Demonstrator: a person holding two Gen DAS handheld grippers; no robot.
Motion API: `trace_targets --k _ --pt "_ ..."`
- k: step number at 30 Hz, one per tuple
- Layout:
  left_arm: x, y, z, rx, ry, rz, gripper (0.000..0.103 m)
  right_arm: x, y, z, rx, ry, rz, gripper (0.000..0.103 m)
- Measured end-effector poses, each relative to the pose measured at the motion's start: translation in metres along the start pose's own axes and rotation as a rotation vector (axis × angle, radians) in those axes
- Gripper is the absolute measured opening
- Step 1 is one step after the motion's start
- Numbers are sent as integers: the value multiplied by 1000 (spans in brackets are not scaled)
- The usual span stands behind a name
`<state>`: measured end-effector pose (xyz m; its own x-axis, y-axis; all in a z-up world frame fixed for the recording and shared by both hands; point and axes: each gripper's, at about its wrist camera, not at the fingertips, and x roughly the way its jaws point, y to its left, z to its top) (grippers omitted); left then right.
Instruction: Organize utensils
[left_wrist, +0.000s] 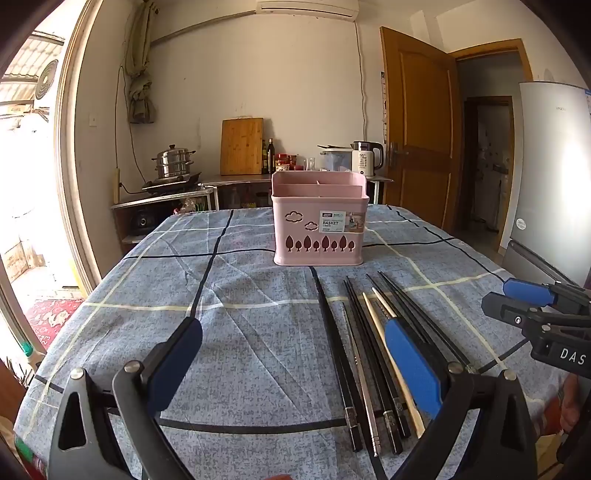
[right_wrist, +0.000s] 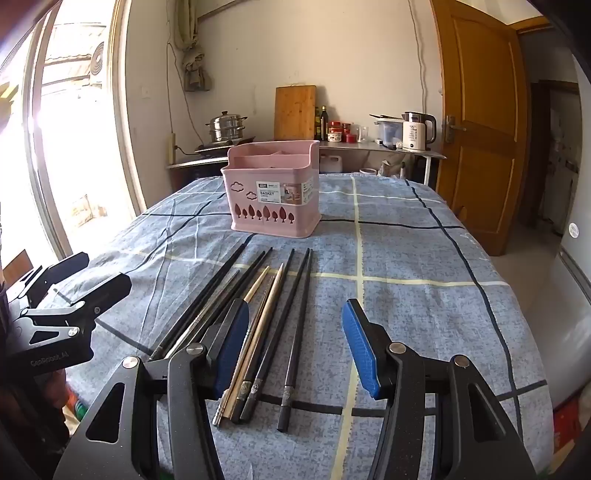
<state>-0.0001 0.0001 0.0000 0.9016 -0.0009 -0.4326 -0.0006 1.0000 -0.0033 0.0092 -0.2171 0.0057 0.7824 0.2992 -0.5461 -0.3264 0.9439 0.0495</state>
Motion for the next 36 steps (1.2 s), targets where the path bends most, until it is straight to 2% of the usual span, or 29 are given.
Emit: trace_targets --k 36 --pt "-4 1 0 -6 -5 2 101 -19 1 2 -4 -46 -12 54"
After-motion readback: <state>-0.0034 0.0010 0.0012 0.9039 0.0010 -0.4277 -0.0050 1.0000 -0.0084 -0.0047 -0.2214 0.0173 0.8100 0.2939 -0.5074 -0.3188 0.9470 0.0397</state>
